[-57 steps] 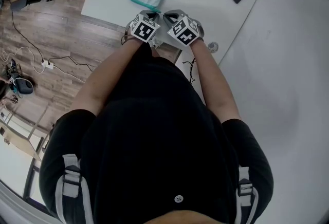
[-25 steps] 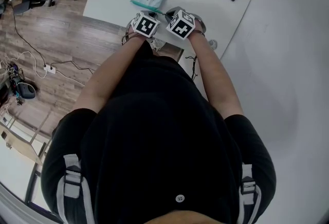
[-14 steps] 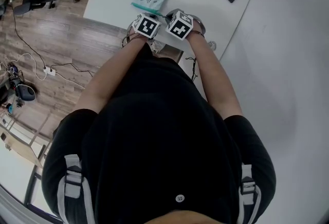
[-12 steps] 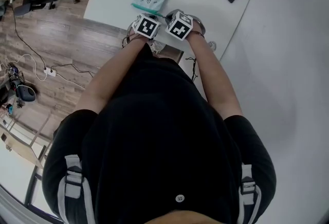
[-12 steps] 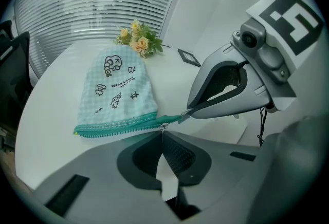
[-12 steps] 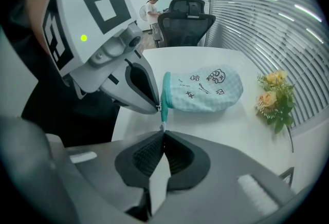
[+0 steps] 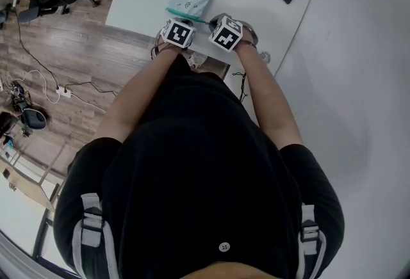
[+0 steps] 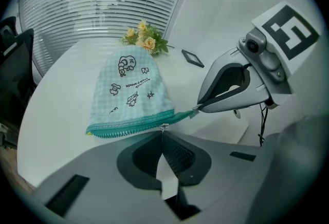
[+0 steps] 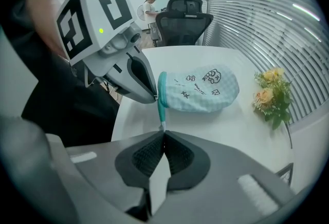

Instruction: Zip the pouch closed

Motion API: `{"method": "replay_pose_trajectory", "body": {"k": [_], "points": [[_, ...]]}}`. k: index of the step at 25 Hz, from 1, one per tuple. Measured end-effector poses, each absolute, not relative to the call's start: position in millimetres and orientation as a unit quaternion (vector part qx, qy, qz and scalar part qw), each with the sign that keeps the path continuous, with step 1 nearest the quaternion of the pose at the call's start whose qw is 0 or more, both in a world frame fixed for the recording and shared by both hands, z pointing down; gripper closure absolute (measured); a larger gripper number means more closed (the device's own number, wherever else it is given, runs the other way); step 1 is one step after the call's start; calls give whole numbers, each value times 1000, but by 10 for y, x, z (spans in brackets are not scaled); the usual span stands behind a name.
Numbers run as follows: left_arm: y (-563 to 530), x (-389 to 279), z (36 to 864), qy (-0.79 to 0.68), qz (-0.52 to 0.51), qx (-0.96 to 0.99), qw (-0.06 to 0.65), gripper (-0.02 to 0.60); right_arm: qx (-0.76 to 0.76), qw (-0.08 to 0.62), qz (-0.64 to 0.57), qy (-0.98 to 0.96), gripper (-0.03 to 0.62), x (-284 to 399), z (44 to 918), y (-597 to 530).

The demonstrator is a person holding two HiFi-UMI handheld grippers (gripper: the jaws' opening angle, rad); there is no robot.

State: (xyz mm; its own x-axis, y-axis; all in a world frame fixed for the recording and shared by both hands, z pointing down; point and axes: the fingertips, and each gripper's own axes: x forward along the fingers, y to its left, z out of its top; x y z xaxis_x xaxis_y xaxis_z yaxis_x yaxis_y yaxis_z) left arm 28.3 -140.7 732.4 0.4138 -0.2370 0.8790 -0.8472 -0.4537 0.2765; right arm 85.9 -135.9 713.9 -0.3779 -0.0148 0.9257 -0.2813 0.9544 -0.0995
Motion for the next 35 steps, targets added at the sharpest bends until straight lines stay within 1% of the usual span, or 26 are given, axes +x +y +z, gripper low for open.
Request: {"method": "replay_pose_trajectory", "body": {"k": [6, 19, 23, 28, 35], "points": [[-1445, 166, 7233, -360, 404, 745, 390, 574, 101, 553, 116, -819, 583, 855, 7112, -1441], [-1683, 45, 7198, -353, 404, 755, 378, 574, 119, 554, 123, -815, 583, 829, 7054, -1639], [-1803, -87, 7229, -371, 408, 749, 367, 574, 125, 559, 120, -811, 583, 859, 7055, -1717], [-1839, -117, 7234, -363, 409, 746, 380, 574, 128, 555, 132, -812, 583, 882, 7024, -1757], [-1956, -304, 7358, -380, 428, 735, 364, 574, 130, 548, 138, -815, 583, 874, 6986, -1806]]}}
